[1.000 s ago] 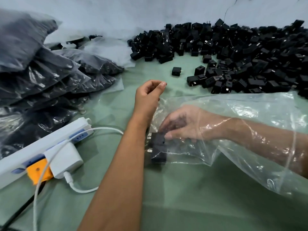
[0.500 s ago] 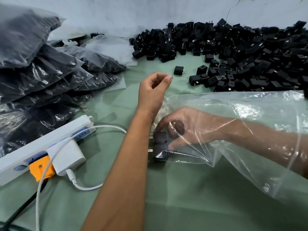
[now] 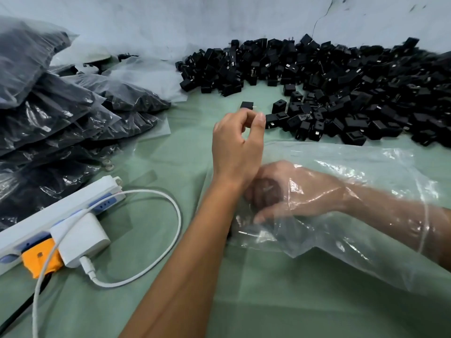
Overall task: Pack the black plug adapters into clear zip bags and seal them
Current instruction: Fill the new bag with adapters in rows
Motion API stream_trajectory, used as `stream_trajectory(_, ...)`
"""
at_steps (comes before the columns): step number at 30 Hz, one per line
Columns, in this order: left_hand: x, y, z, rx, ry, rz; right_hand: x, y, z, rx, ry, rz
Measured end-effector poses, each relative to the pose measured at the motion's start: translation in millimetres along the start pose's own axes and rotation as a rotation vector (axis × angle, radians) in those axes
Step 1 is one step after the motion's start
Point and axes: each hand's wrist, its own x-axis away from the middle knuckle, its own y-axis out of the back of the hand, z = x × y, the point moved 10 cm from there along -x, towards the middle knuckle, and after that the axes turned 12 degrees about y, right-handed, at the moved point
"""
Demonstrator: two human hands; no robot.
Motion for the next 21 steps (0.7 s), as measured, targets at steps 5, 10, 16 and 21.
stream_trajectory(5,12.3,-32.0,8.8,-0.436,-0.091,0.097,67.5,32.9,6.0,-0.098,-0.171,-0.001)
stream_trajectory(10,18.6,-49.7,15.1,-0.592,-0.108,0.169,169.6,67.5,-18.2,0.212,-0.582,0.159)
stream_trajectory(16,21.4,-46.6,-1.4,-0.627,-0.133,0.159,223.0,139.9,-12.6,0.047,-0.667,-0.395)
stream_trajectory(21,57.7,-94.3,-64.2,-0.507,-0.306,0.348,193.2,196.4,-10.9,0.7,-0.577,-0.641)
